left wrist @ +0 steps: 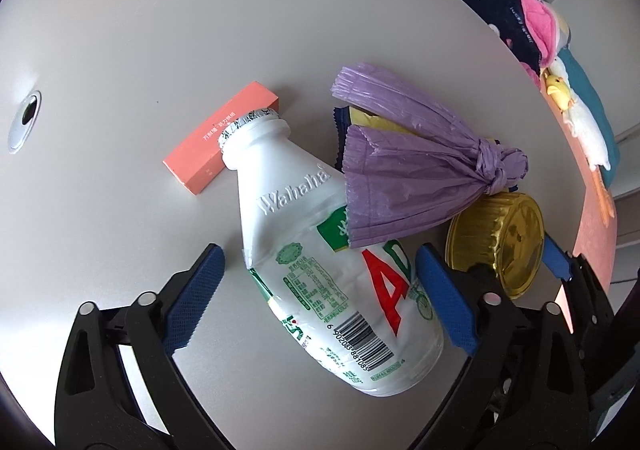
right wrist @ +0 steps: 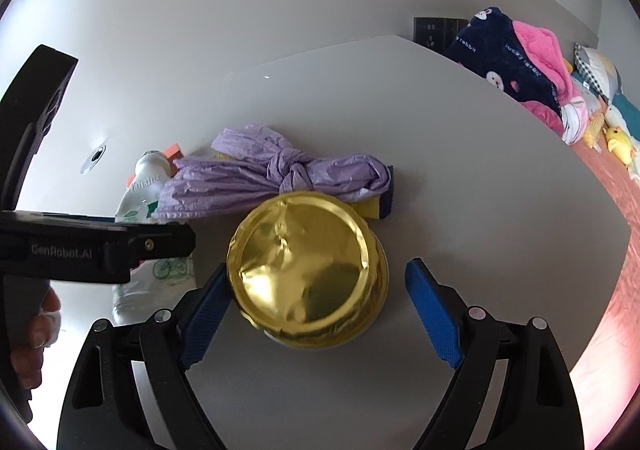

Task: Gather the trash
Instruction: 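Close the left gripper on the white Wahaha bottle while the right grips the gold foil container, then lift the bottle and gold container and carry them over the trash bag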

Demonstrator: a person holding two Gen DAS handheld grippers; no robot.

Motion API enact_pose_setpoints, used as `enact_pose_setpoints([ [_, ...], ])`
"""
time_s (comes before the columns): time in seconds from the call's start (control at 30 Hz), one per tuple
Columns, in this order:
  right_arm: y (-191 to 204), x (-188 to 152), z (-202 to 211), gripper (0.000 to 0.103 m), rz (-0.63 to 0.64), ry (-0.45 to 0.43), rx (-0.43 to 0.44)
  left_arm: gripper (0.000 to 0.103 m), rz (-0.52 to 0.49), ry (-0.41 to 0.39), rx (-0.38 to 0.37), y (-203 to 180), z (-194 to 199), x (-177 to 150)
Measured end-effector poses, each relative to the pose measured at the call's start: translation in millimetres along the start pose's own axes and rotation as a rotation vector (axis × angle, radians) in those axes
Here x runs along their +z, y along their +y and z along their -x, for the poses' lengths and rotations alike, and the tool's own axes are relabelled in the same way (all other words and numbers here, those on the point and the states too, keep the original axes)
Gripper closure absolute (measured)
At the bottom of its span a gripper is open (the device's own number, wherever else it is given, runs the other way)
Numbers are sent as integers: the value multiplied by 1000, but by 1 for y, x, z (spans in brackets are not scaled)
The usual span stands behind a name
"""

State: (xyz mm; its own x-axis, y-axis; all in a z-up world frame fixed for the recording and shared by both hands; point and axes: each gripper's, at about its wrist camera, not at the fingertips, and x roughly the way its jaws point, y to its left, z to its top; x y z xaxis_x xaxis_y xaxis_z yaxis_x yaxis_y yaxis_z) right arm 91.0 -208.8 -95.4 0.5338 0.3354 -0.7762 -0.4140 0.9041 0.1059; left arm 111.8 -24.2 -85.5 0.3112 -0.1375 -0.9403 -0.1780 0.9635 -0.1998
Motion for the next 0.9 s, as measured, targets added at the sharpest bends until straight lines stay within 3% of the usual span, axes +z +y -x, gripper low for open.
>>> enact_pose_setpoints([
  [0.1, 3, 4, -5, 16, 24, -15, -17, 29, -17, -6, 2, 1, 3, 1],
  [0.23, 7, 6, -7, 19, 64, -25, -23, 30, -5, -3, -49, 6, 4, 1],
  [0.3, 7, 6, -6, 29, 72, -24, -13, 30, 11, 2, -92, 10, 6, 1],
  [0.9, -14, -2, 45, 29, -55, -75, 1, 30, -64, 4, -242, -12, 22, -10],
])
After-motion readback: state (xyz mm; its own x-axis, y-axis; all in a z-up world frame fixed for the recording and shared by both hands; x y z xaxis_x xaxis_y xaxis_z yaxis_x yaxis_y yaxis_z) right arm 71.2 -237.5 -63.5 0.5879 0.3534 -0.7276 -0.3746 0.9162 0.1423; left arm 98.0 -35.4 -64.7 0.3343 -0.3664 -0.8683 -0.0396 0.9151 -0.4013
